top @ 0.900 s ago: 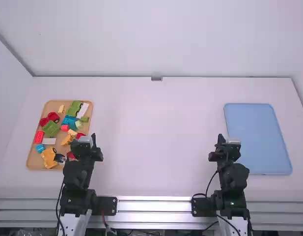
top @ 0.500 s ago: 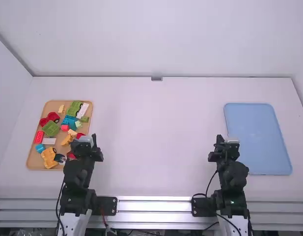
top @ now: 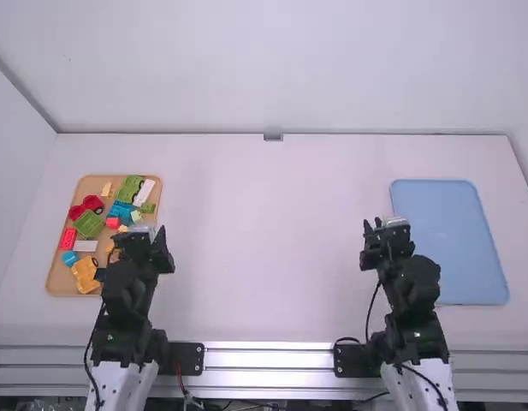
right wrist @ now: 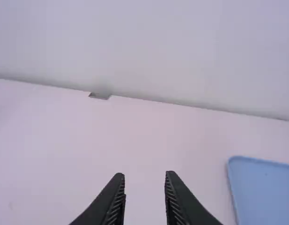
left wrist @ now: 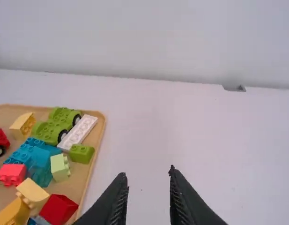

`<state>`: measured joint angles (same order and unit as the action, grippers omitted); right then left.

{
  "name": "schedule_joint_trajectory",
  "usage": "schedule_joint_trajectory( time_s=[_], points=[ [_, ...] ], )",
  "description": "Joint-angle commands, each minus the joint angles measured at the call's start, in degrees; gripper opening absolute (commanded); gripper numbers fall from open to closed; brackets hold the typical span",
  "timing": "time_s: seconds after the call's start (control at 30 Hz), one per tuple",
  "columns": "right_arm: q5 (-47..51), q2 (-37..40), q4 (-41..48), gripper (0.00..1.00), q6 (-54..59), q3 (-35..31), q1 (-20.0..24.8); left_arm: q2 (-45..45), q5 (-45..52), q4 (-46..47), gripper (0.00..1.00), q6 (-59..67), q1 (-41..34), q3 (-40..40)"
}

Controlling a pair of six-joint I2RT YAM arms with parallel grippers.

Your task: Assemble lego blocks to make yellow taxi

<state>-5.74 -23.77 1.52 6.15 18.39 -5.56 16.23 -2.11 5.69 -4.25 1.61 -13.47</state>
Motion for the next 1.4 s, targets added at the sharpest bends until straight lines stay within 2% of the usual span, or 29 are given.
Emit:
schedule_joint_trajectory(
  time_s=[0.0, 0.37, 0.6, 0.93, 1.1, 1.37],
  points=[
    [-2.5, -4.1, 0.1, 0.27, 2.3, 5.1, -1.4, 2.7, -2.0, 0.6, 0.27, -3.3, 1.1, -3.7],
    [-16.9, -25.3, 2.7, 0.48, 9.6, 22.8, -7.4, 17.1, -3.3, 8.4, 0.48, -9.1, 8.0, -16.7],
    [-28.7, -40.6, 7.9, 0.63, 17.8, 35.6, -12.4, 27.5, -4.9, 14.6, 0.63, -14.2, 13.4, -26.0],
    [-34.2, -58.4, 11.1, 0.80, 24.5, 50.4, -20.8, 39.6, -6.8, 29.1, 0.80, -19.4, 22.6, -41.7],
    [-41.0, -65.5, 11.1, 0.88, 28.9, 56.4, -23.4, 44.5, 0.3, 34.9, 0.87, -15.8, 29.3, -47.8],
    [-46.3, -73.4, 6.9, 0.96, 25.5, 63.2, -26.0, 50.6, 7.0, 42.2, 0.96, -16.2, 44.4, -53.9]
  ],
)
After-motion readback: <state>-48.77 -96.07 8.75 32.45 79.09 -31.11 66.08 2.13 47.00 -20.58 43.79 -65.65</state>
